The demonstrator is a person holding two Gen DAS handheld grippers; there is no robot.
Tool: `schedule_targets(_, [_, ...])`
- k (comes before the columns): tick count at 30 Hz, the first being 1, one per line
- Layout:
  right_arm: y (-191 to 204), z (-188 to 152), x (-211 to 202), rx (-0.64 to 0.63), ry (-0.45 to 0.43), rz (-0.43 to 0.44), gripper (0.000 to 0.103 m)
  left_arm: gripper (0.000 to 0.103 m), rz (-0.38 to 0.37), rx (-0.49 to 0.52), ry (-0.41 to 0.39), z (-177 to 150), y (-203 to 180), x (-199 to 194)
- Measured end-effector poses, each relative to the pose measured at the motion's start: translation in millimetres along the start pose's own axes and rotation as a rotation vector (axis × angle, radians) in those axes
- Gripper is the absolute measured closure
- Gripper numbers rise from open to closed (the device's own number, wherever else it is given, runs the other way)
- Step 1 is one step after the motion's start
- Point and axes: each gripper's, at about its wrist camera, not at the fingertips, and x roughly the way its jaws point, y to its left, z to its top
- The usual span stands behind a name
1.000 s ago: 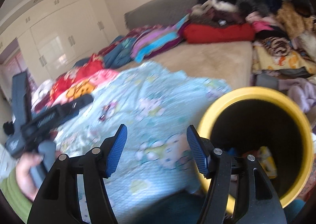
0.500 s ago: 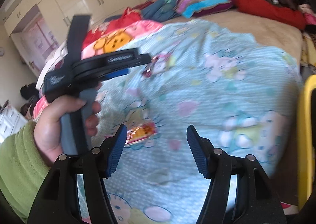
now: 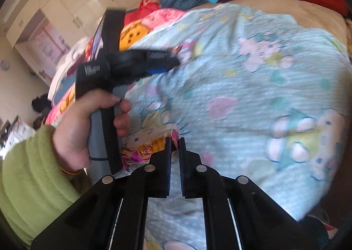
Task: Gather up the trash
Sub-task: 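Grasp the brown candy bar wrapper with the left tool while the right tool grasps the orange wrapper, then carry both wrappers to the bin and open both tools to drop them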
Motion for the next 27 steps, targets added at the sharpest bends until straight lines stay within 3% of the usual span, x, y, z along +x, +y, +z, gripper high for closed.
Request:
schedule_targets(6, [-31.6,7.7,-60.4,0.038,-0.142,-0.085,0.096,0.094,-0.059,0.047,-0.025,-9.6,-28.3,-18.5])
schedule_targets(14, [-90.5,0.4,-154.4,0.082,-0.329,-0.336,0.096,0.094,-0.258,0.186,-0.059,-41.3,-121.1,-63.4])
schedule_targets(17, [-112.0,-8.6,-173.6,0.092,-0.347,-0.445,0.096,0.094,-0.337,0.275,-0.048,-58.3,-164.5,-76.4])
schedule_targets(20, [-130.0,-18.6,-185.5,0.129,-0.356,-0.495,0.096,0.094,-0.4,0.334,-0.039,-71.8,-197.6,-86.0])
schedule_targets(27, [-166.8,-32.6,-208.8,0.2,-0.363,-0.605,0.096,0.094,-0.456,0.437,-0.007,-102.3,-252.4,-93.3])
